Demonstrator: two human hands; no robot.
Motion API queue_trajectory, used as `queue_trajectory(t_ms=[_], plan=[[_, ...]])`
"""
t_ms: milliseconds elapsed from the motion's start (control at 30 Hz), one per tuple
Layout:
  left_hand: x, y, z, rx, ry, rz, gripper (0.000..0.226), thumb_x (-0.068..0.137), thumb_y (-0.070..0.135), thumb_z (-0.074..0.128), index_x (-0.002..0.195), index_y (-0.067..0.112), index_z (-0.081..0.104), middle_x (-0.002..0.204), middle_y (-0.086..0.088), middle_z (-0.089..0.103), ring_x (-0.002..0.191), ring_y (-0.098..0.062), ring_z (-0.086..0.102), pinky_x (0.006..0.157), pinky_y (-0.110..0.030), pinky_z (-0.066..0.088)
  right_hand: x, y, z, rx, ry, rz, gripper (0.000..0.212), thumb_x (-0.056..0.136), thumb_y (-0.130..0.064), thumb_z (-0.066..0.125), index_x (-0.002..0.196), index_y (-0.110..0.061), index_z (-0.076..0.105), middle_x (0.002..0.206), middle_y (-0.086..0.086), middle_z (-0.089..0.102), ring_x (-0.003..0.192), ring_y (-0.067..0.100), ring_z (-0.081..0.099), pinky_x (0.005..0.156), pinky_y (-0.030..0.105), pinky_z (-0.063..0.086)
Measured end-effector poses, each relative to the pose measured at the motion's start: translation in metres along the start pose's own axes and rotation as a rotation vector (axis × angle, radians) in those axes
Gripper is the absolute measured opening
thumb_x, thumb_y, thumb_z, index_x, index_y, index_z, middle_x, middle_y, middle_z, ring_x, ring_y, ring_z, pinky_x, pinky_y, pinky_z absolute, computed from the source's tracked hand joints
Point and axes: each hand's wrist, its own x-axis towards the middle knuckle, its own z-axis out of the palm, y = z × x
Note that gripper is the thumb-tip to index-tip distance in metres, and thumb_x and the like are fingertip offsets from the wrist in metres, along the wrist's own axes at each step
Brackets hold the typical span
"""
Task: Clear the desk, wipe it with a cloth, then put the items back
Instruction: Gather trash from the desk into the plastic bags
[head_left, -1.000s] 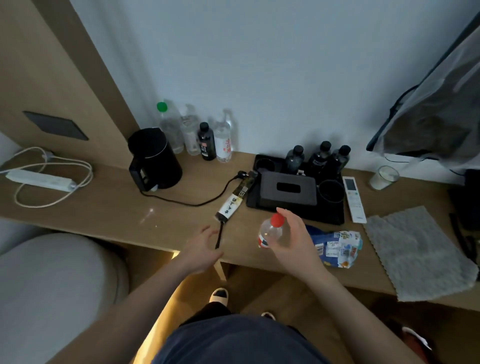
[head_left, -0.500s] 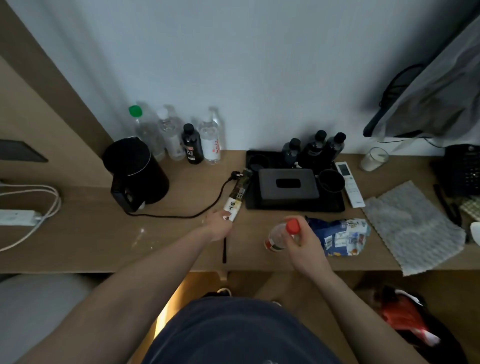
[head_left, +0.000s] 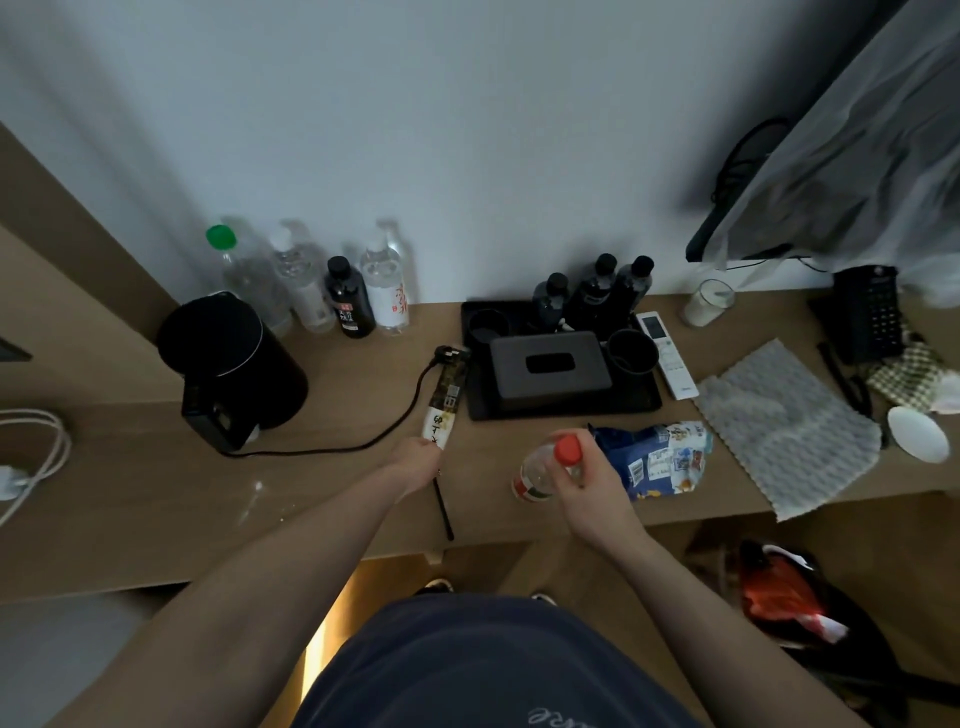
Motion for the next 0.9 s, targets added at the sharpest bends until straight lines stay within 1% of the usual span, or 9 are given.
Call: queue_trajectory(t_ms=[167, 300, 333, 400, 467, 533, 633, 800, 900], plan=[[-0.024, 0.008, -0.014, -0.197, 0.013, -0.040, 0.036, 0.101, 0.008, 0.052, 0.133, -0.009, 0.056, 0.116, -0.017, 0.061, 0.099, -0.028, 0.054, 0.085, -0.037, 0.046, 0.000, 0.000, -0.001, -0.001, 0.002, 0.011, 0.019, 0.103, -0.032, 0.058, 0.121, -0.037, 0.053, 0.115, -0.010, 0.063, 0.106, 0.007, 0.060, 0.095, 0.042, 0.053], [-0.034, -0.007, -0.027, -0.333, 0.033, -0.060, 0.038, 0.099, 0.015, 0.065, 0.128, -0.009, 0.061, 0.114, -0.016, 0.062, 0.101, -0.027, 0.057, 0.072, -0.031, 0.044, 0.002, 0.000, -0.002, -0.001, -0.008, -0.010, 0.018, 0.103, -0.032, 0.057, 0.120, -0.036, 0.052, 0.115, -0.009, 0.063, 0.106, 0.008, 0.060, 0.093, 0.043, 0.054], [-0.038, -0.013, -0.030, -0.340, 0.020, -0.053, 0.039, 0.098, 0.021, 0.068, 0.128, -0.004, 0.064, 0.118, -0.014, 0.065, 0.104, -0.026, 0.060, 0.074, -0.030, 0.046, 0.002, 0.000, -0.002, -0.001, -0.014, -0.013, 0.018, 0.103, -0.032, 0.057, 0.120, -0.036, 0.052, 0.115, -0.009, 0.062, 0.106, 0.009, 0.060, 0.093, 0.043, 0.054], [-0.045, -0.023, -0.033, -0.323, -0.003, -0.038, 0.039, 0.097, 0.031, 0.069, 0.127, 0.007, 0.068, 0.123, -0.012, 0.067, 0.110, -0.026, 0.061, 0.090, -0.035, 0.050, 0.002, -0.001, -0.001, 0.007, -0.023, -0.022, 0.018, 0.104, -0.032, 0.056, 0.121, -0.035, 0.052, 0.115, -0.008, 0.062, 0.106, 0.008, 0.059, 0.093, 0.040, 0.053], [-0.056, -0.027, -0.033, -0.334, -0.017, -0.003, 0.030, 0.098, 0.030, 0.068, 0.122, 0.013, 0.070, 0.124, -0.011, 0.065, 0.106, -0.022, 0.061, 0.098, -0.041, 0.051, 0.001, -0.001, -0.003, 0.015, -0.031, -0.030, 0.017, 0.104, -0.031, 0.056, 0.120, -0.034, 0.052, 0.115, -0.008, 0.062, 0.106, 0.008, 0.059, 0.091, 0.037, 0.051], [-0.066, -0.030, -0.030, -0.392, -0.003, 0.034, 0.017, 0.098, 0.021, 0.068, 0.113, 0.018, 0.075, 0.126, -0.011, 0.064, 0.103, -0.020, 0.061, 0.093, -0.038, 0.054, 0.000, 0.000, -0.005, 0.012, -0.042, -0.033, 0.017, 0.104, -0.031, 0.056, 0.120, -0.034, 0.052, 0.115, -0.008, 0.062, 0.106, 0.010, 0.059, 0.089, 0.037, 0.051], [-0.082, -0.030, -0.025, -0.408, 0.087, 0.074, 0.019, 0.098, 0.018, 0.067, 0.104, 0.030, 0.080, 0.129, -0.004, 0.062, 0.111, -0.020, 0.060, 0.093, -0.035, 0.055, 0.001, 0.002, -0.010, 0.006, -0.063, -0.036, 0.018, 0.103, -0.032, 0.056, 0.121, -0.036, 0.052, 0.117, -0.008, 0.062, 0.107, 0.012, 0.060, 0.091, 0.040, 0.052], [-0.120, -0.023, -0.012, -0.341, 0.232, 0.136, 0.021, 0.098, 0.025, 0.066, 0.104, 0.039, 0.080, 0.131, -0.002, 0.064, 0.102, -0.016, 0.061, 0.066, -0.025, 0.049, -0.001, 0.002, -0.023, 0.025, -0.131, -0.063, 0.020, 0.103, -0.032, 0.058, 0.123, -0.036, 0.055, 0.115, -0.011, 0.062, 0.108, 0.010, 0.060, 0.094, 0.042, 0.054], [-0.144, -0.019, -0.003, -0.338, 0.274, 0.143, 0.021, 0.098, 0.026, 0.065, 0.106, 0.038, 0.080, 0.129, -0.001, 0.064, 0.094, -0.015, 0.062, 0.060, -0.024, 0.046, -0.008, 0.003, -0.039, 0.057, -0.154, -0.109, 0.018, 0.103, -0.032, 0.058, 0.119, -0.040, 0.055, 0.111, -0.011, 0.063, 0.103, 0.008, 0.060, 0.089, 0.039, 0.054]])
